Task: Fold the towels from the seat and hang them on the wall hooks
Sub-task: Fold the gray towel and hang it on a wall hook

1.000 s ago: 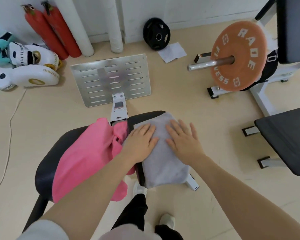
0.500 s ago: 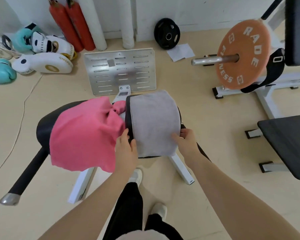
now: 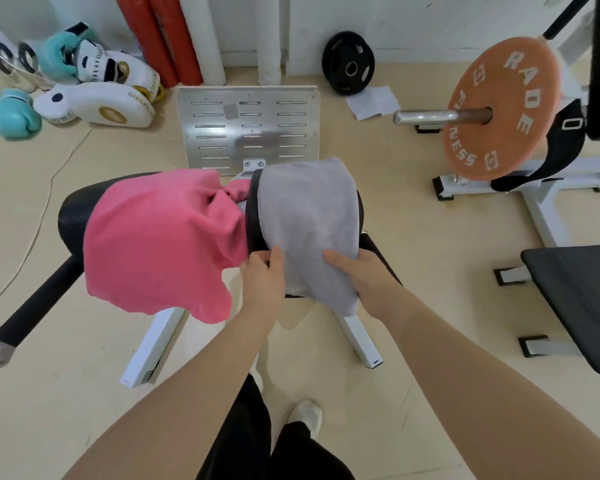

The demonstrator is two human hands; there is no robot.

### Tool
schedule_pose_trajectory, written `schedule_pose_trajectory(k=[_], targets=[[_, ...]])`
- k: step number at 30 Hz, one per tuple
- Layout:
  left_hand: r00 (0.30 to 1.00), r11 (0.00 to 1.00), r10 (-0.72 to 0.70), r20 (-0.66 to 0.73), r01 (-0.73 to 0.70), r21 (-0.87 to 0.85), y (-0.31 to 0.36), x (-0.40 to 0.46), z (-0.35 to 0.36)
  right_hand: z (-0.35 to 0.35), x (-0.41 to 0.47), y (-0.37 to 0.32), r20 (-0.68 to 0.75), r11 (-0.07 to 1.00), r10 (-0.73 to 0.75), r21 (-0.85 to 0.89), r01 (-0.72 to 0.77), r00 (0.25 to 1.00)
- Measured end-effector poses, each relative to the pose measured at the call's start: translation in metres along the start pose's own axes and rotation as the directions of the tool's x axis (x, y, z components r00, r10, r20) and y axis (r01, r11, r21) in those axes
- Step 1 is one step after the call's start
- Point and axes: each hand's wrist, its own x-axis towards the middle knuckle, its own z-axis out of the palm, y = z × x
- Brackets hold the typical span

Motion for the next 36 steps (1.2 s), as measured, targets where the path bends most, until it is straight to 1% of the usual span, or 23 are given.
schedule_pose_trajectory(k=[2, 4, 6, 7, 9, 10, 11, 12, 14, 16, 17, 19, 21, 24, 25, 27, 29, 31, 32, 33, 34, 35, 36], targets=[[0.994, 0.988, -0.039, 0.101, 0.053, -0.142, -0.004, -0.001, -0.001, 0.0, -0.009, -0.003, 0.131, 0.989, -0.01, 0.145, -0.01, 0.991], [0.979, 0.974, -0.068, 0.193, 0.107, -0.2, -0.006, -0.004, -0.003, -0.004, -0.018, -0.005, 0.203, 0.959, -0.02, 0.28, -0.039, 0.979], [0.952, 0.95, -0.1, 0.29, 0.178, -0.257, 0.0, -0.012, -0.006, -0.011, -0.028, -0.007, 0.226, 0.924, 0.008, 0.37, -0.093, 0.974], [0.931, 0.923, -0.087, 0.355, 0.21, -0.323, 0.002, -0.014, -0.007, -0.013, -0.034, -0.008, 0.228, 0.915, 0.039, 0.383, -0.126, 0.973], [0.884, 0.834, -0.041, 0.466, 0.287, -0.471, 0.008, -0.02, -0.012, -0.017, -0.043, -0.01, 0.214, 0.903, 0.075, 0.4, -0.157, 0.974], [0.863, 0.797, -0.041, 0.503, 0.332, -0.505, 0.012, -0.025, -0.014, -0.018, -0.046, -0.011, 0.2, 0.9, 0.074, 0.408, -0.152, 0.977], [0.849, 0.779, -0.043, 0.527, 0.359, -0.514, 0.014, -0.029, -0.018, -0.018, -0.049, -0.012, 0.176, 0.906, 0.072, 0.399, -0.138, 0.982], [0.845, 0.795, -0.05, 0.532, 0.356, -0.49, 0.014, -0.031, -0.021, -0.018, -0.051, -0.013, 0.14, 0.921, 0.078, 0.368, -0.125, 0.987], [0.846, 0.836, -0.053, 0.53, 0.328, -0.441, 0.016, -0.038, -0.029, -0.019, -0.058, -0.011, 0.038, 0.972, 0.107, 0.205, -0.112, 0.994], [0.858, 0.867, -0.08, 0.507, 0.311, -0.389, 0.017, -0.043, -0.037, -0.026, -0.063, -0.006, -0.034, 0.995, 0.098, 0.034, -0.097, 0.995], [0.863, 0.883, -0.091, 0.497, 0.301, -0.36, 0.017, -0.045, -0.042, -0.029, -0.066, -0.005, -0.039, 0.997, 0.081, -0.011, -0.081, 0.996], [0.866, 0.907, -0.109, 0.488, 0.287, -0.307, 0.018, -0.048, -0.05, -0.034, -0.074, -0.005, 0.007, 0.999, 0.028, -0.046, -0.028, 1.0], [0.867, 0.907, -0.127, 0.481, 0.298, -0.299, 0.019, -0.046, -0.056, -0.034, -0.08, -0.012, 0.031, 0.998, -0.013, -0.066, 0.015, 0.999], [0.877, 0.905, -0.044, 0.479, 0.238, -0.352, 0.03, -0.041, -0.061, -0.031, -0.079, -0.025, 0.004, 0.993, -0.043, -0.114, 0.043, 0.999], [0.883, 0.898, -0.03, 0.468, 0.23, -0.376, 0.038, -0.039, -0.062, -0.03, -0.076, -0.03, 0.009, 0.997, -0.032, -0.073, 0.032, 0.999], [0.87, 0.877, -0.042, 0.492, 0.268, -0.398, 0.052, -0.033, -0.066, -0.031, -0.072, -0.04, 0.043, 0.992, 0.017, 0.126, -0.023, 0.999], [0.82, 0.858, -0.043, 0.57, 0.322, -0.399, 0.061, -0.023, -0.073, -0.035, -0.067, -0.052, 0.101, 0.949, 0.02, 0.31, -0.051, 0.995], [0.766, 0.864, -0.027, 0.642, 0.341, -0.37, 0.071, -0.012, -0.078, -0.036, -0.061, -0.064, 0.131, 0.92, 0.007, 0.387, -0.058, 0.991], [0.745, 0.883, -0.024, 0.667, 0.328, -0.335, 0.076, -0.005, -0.08, -0.035, -0.056, -0.071, 0.127, 0.928, 0.013, 0.367, -0.06, 0.992], [0.728, 0.907, -0.026, 0.685, 0.306, -0.291, 0.082, 0.002, -0.08, -0.033, -0.051, -0.077, 0.114, 0.953, 0.023, 0.297, -0.056, 0.993], [0.72, 0.931, -0.037, 0.693, 0.277, -0.238, 0.088, 0.009, -0.079, -0.03, -0.045, -0.084, 0.092, 0.984, 0.026, 0.175, -0.041, 0.995], [0.714, 0.949, -0.06, 0.698, 0.258, -0.182, 0.094, 0.017, -0.079, -0.027, -0.037, -0.09, 0.049, 1.0, 0.025, 0.008, -0.025, 0.998], [0.713, 0.961, -0.098, 0.694, 0.249, -0.12, 0.1, 0.025, -0.078, -0.024, -0.029, -0.095, -0.024, 0.984, 0.011, -0.176, -0.015, 1.0]])
